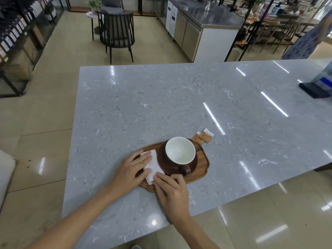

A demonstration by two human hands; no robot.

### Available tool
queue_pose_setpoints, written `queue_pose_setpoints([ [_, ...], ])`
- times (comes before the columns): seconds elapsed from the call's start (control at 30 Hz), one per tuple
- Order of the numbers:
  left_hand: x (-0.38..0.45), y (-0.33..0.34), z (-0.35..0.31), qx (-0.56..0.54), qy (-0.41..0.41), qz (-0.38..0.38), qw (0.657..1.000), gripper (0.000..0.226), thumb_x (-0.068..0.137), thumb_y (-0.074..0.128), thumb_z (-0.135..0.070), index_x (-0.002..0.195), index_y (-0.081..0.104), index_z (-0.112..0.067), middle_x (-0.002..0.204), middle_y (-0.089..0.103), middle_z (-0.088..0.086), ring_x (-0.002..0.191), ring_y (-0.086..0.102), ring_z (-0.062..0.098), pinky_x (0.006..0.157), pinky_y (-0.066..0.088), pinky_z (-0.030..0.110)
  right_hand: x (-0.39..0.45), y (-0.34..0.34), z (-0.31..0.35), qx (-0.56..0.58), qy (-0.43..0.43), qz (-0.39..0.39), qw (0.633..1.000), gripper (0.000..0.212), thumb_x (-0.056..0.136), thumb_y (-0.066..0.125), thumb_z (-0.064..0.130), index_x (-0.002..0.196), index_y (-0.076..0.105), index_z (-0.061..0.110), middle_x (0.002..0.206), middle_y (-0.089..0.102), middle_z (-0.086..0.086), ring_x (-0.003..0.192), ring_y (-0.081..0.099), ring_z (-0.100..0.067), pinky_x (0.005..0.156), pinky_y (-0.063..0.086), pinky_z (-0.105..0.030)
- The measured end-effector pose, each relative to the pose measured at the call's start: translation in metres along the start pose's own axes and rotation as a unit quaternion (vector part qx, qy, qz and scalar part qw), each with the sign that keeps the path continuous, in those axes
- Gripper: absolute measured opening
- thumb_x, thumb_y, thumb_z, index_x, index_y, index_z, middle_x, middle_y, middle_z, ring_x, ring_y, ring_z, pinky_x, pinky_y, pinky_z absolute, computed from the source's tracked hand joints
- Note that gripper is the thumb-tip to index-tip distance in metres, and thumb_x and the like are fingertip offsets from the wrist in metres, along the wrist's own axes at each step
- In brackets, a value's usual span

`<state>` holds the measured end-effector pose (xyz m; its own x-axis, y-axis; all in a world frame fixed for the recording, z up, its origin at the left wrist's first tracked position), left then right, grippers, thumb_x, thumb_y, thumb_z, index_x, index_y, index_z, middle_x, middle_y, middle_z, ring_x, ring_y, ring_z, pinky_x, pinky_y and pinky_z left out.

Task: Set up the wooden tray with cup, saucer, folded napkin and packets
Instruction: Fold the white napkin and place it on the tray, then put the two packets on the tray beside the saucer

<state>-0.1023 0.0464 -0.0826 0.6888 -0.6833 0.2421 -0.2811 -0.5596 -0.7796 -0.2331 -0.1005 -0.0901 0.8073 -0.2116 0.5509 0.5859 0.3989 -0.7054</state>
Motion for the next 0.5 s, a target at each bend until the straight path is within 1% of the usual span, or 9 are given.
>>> queue_pose_setpoints([
  [0.1,0.002,-0.005,-0.002,-0.016,0.004,-0.015,1.000,0.046,0.097,0.052,-0.041,0.138,0.061,-0.021,0.149,0.052,-0.010,0.146,0.035,0.010,0.118,0.036,0.031,0.000,-0.007,0.003,0.050,0.013,0.013,0.999,0.022,0.092,0.075,0.032,0.112,0.077,0.024,0.118,0.073,0.016,0.093,0.055,-0.008,0.083,0.050,-0.018],
  [0.23,0.012,-0.022,-0.010,-0.034,0.001,-0.035,0.999,0.045,0.096,0.051,-0.040,0.136,0.062,-0.023,0.146,0.055,-0.010,0.145,0.037,0.011,0.118,0.031,0.025,0.011,-0.030,0.003,0.097,0.015,0.016,0.995,0.021,0.094,0.073,0.028,0.114,0.075,0.025,0.121,0.070,0.014,0.106,0.060,-0.004,0.091,0.049,-0.016],
  [0.27,0.016,-0.027,-0.014,-0.036,-0.001,-0.039,0.999,0.045,0.096,0.051,-0.040,0.136,0.063,-0.023,0.144,0.056,-0.011,0.144,0.038,0.010,0.118,0.032,0.024,0.016,-0.038,0.001,0.102,0.018,0.007,0.995,0.020,0.093,0.073,0.026,0.113,0.075,0.024,0.120,0.071,0.013,0.108,0.061,-0.003,0.093,0.048,-0.016],
  [0.33,0.026,-0.036,-0.023,-0.039,-0.006,-0.047,0.998,0.045,0.095,0.050,-0.039,0.134,0.064,-0.021,0.141,0.060,-0.010,0.139,0.045,0.011,0.115,0.038,0.028,0.028,-0.055,-0.005,0.119,0.021,-0.015,0.993,0.019,0.093,0.073,0.022,0.112,0.076,0.022,0.118,0.071,0.011,0.111,0.062,-0.003,0.096,0.048,-0.017],
  [0.37,0.032,-0.041,-0.028,-0.036,-0.007,-0.052,0.998,0.043,0.096,0.050,-0.037,0.133,0.065,-0.020,0.138,0.062,-0.009,0.135,0.049,0.011,0.113,0.041,0.031,0.034,-0.063,-0.008,0.125,0.023,-0.023,0.992,0.018,0.093,0.073,0.021,0.111,0.076,0.021,0.117,0.072,0.010,0.111,0.063,-0.004,0.094,0.050,-0.019],
  [0.43,0.044,-0.047,-0.040,-0.037,-0.009,-0.066,0.997,0.038,0.095,0.053,-0.029,0.129,0.068,-0.019,0.133,0.066,-0.006,0.127,0.056,0.012,0.108,0.047,0.033,0.047,-0.079,-0.017,0.137,0.038,-0.032,0.989,0.015,0.093,0.070,0.020,0.107,0.076,0.018,0.114,0.073,0.009,0.106,0.067,-0.006,0.084,0.056,-0.023],
  [0.5,0.056,-0.049,-0.054,-0.046,-0.011,-0.073,0.996,0.034,0.095,0.056,-0.022,0.126,0.070,-0.019,0.130,0.068,-0.006,0.122,0.059,0.011,0.105,0.047,0.031,0.058,-0.094,-0.030,0.151,0.064,-0.039,0.986,0.012,0.093,0.069,0.017,0.103,0.076,0.019,0.111,0.072,0.009,0.094,0.069,-0.006,0.071,0.055,-0.018],
])
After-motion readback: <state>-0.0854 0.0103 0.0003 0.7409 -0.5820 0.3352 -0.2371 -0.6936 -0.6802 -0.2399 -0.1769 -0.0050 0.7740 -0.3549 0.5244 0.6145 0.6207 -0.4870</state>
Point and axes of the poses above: each hand's wrist, its own x-axis towards the middle knuckle, its own y-axis out of the palm, z = x × y, the point moved 2 cm from there along x, towards the middle knuckle
